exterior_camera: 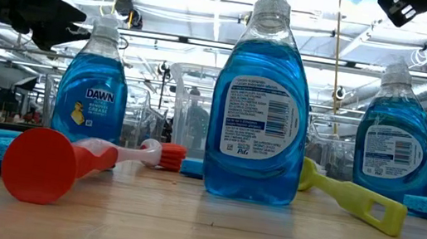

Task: Pick & Place Kitchen Sink Supplies
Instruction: Put the dishwashing liquid into the right transparent bin

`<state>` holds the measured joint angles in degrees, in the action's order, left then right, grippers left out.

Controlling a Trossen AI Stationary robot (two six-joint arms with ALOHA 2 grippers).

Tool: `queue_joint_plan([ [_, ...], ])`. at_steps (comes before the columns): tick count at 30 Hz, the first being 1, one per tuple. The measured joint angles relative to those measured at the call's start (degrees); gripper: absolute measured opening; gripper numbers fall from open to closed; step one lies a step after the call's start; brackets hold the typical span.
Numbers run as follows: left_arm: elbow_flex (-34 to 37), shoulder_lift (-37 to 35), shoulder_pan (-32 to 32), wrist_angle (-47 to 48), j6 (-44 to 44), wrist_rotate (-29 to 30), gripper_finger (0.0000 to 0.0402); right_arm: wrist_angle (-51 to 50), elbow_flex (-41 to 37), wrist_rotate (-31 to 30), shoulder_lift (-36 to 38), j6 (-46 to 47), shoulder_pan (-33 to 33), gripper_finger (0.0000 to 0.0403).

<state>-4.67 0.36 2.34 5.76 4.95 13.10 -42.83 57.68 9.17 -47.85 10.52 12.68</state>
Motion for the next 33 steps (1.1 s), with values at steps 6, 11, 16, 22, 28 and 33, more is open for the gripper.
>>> queue_joint_plan([
  [6, 0.00, 0.00, 0.01, 0.00, -0.02, 0.02, 0.0271, -5.52, 1.11, -0.54, -2.87, 0.85, 2.63, 0.0139],
  [11, 0.00, 0.00, 0.00, 0.00, -0.02, 0.02, 0.0271, -7.04, 1.11, -6.92, -3.82, 0.72, 3.96, 0.0139],
  [16, 0.00, 0.00, -0.01, 0.00, -0.02, 0.00, 0.0271, -9.01, 1.11, -9.35, -4.78, 0.79, 3.92, 0.0146],
  [22, 0.00, 0.00, 0.00, 0.00, -0.02, 0.02, 0.0271, -10.97, 1.11, -9.50, -7.08, 2.34, 3.92, 0.0162],
  [28, 0.00, 0.00, 0.00, 0.01, -0.02, 0.02, 0.0271, -11.09, 1.11, -13.14, -8.31, 2.32, 3.94, 0.0177],
  [33, 0.00, 0.00, 0.01, 0.02, -0.02, 0.02, 0.0271, -11.32, 1.11, -15.18, -8.28, 2.34, 3.92, 0.0189],
])
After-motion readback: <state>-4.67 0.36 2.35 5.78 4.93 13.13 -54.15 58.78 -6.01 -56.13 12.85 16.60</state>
